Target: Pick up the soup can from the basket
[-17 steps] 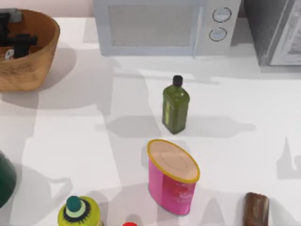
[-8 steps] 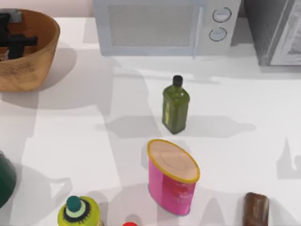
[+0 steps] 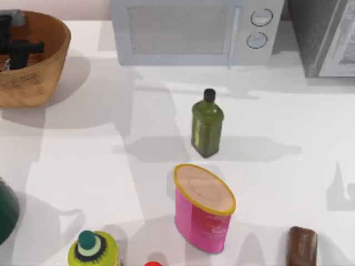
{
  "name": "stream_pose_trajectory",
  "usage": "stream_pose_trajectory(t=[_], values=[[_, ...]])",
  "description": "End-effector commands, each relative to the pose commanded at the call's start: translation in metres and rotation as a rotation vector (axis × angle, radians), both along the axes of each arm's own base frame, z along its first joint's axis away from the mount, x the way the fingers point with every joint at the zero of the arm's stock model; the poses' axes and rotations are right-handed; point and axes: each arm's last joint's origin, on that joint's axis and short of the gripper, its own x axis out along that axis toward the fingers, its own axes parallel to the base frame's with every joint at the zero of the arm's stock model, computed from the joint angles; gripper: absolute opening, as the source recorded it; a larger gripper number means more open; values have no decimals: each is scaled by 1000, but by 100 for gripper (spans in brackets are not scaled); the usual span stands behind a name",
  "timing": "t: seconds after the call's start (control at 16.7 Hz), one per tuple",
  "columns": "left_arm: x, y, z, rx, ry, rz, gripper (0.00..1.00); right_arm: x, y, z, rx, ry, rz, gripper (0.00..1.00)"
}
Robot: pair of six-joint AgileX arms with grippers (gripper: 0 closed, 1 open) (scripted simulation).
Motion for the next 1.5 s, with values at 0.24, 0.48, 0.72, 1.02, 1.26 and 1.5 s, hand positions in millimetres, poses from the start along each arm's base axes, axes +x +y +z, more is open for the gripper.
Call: stream_pose_trajectory(t=[0.24, 0.48, 0.72, 1.02, 1.26, 1.5], values=[[-12, 1, 38, 25, -105, 27, 0, 0, 0, 0, 0, 0, 0, 100], [-51, -11, 102, 52, -293, 42, 0, 0, 0, 0, 0, 0, 0, 100], [-125, -30, 160, 64, -519, 36, 0, 0, 0, 0, 0, 0, 0, 100], [-250, -49, 186, 55, -842, 20, 0, 0, 0, 0, 0, 0, 0, 100], [-337, -55, 154, 35, -1092, 15, 0, 0, 0, 0, 0, 0, 0, 100], [-386, -57, 92, 17, -1280, 11, 0, 0, 0, 0, 0, 0, 0, 100]])
